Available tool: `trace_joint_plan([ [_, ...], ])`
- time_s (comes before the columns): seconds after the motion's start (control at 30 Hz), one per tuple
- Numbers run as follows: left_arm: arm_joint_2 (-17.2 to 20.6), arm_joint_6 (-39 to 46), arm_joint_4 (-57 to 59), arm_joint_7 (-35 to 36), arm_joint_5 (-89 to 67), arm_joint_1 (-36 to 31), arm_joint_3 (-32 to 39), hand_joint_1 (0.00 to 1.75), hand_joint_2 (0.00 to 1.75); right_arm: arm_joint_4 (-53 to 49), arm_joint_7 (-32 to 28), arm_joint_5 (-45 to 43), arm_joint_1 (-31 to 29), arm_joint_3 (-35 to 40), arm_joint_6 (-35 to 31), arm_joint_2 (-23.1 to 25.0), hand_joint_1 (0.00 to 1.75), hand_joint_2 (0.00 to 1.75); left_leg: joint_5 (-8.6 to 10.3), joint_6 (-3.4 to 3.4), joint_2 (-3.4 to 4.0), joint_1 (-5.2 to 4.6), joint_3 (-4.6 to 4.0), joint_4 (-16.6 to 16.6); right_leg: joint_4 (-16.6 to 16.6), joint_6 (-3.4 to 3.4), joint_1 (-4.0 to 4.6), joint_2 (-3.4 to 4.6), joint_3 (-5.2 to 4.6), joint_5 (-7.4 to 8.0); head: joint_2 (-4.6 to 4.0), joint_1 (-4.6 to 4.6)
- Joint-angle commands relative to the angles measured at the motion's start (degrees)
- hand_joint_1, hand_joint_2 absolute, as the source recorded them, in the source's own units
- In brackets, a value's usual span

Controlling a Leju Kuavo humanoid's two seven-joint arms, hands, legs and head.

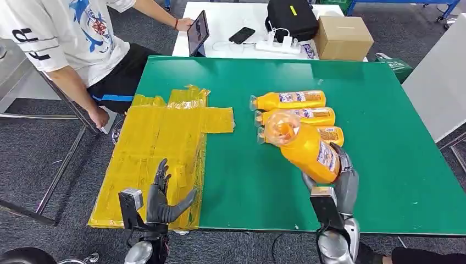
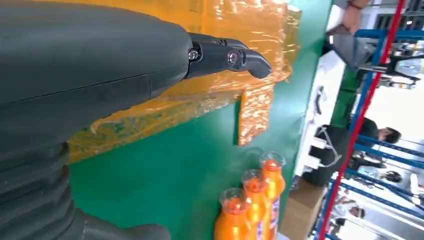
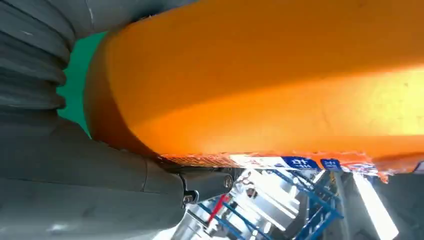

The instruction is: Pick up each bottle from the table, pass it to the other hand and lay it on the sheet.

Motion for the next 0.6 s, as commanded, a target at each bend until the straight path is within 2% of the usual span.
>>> trace_joint_plan([
  [0.03, 3.1, -2.5, -13.3, 1.5, 0.7, 4.5, -8.2, 0.00, 1.75, 2.6, -1.8, -6.6, 2.3, 2.5, 3.6, 6.4, 1.75, 1.75, -0.09, -0.05, 0.11, 0.07, 0.08, 0.0, 0.0, -0.08, 0.09, 0.05, 0.07, -0.04, 0.00, 0.02],
  [0.2, 4.0, -4.5, -16.5, 1.9, 0.3, 5.7, -14.1, 0.00, 1.75, 15.2, -4.2, -10.4, -0.5, 6.1, 7.4, 9.6, 1.75, 1.75, -0.11, -0.08, 0.23, 0.10, 0.20, -0.1, -0.1, -0.12, 0.12, 0.16, 0.19, -0.01, 0.00, 0.02],
  [0.33, 4.2, -4.2, -16.6, 1.9, 0.1, 5.4, -14.9, 0.00, 1.75, 22.8, -4.2, -12.2, -2.6, 10.4, 7.7, 10.5, 1.75, 1.75, -0.08, -0.09, 0.24, 0.09, 0.16, -0.1, -0.1, -0.12, 0.10, 0.19, 0.14, 0.01, 0.00, 0.00],
  [0.4, 4.4, -3.9, -16.6, 2.0, -0.1, 5.6, -15.0, 0.00, 1.75, 25.6, -4.2, -13.8, -3.4, 11.4, 8.1, 10.7, 1.75, 1.75, -0.16, -0.13, 0.35, 0.13, 0.38, -0.1, -0.1, -0.20, 0.15, 0.25, 0.33, -0.03, 0.00, 0.02],
  [0.6, 4.7, -4.3, -16.9, 1.6, -0.8, 5.5, -16.6, 0.00, 1.75, 29.0, -4.2, -13.5, -5.8, 15.7, 7.2, 9.8, 1.75, 1.75, -0.08, -0.09, 0.19, 0.10, 0.18, -0.1, -0.1, -0.10, 0.10, 0.12, 0.16, -0.02, 0.00, 0.02],
])
